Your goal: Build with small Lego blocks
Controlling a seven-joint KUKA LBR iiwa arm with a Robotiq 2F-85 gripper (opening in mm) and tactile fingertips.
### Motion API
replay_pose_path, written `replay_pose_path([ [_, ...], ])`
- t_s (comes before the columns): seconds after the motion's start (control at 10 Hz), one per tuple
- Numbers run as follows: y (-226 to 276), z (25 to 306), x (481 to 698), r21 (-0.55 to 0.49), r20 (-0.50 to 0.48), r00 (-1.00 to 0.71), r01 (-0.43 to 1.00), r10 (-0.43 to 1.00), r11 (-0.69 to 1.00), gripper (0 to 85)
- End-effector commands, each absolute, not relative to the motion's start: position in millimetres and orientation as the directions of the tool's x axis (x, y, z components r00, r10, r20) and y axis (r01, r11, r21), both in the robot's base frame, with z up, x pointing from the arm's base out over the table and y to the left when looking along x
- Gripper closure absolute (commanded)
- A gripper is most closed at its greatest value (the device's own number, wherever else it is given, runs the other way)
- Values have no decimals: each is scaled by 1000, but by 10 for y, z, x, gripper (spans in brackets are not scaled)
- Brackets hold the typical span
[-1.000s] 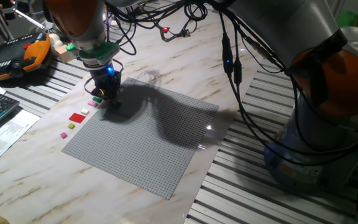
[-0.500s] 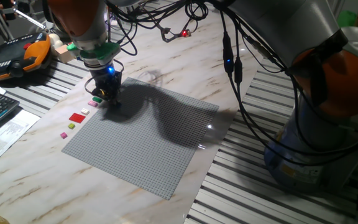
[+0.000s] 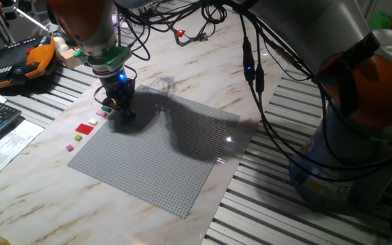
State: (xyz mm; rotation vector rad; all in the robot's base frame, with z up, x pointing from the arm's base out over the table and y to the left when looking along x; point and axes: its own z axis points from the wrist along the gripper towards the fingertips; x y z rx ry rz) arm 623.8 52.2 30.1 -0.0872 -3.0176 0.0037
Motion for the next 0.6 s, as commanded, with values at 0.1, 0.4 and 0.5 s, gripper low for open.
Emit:
replay_pose_path([
  [0.1,515,371,6290,-5,110,-992,60,61,998,843],
  [0.4,525,325,6316,0,104,-993,60,60,998,843],
  [0.5,527,304,6330,0,101,-993,59,59,998,843],
])
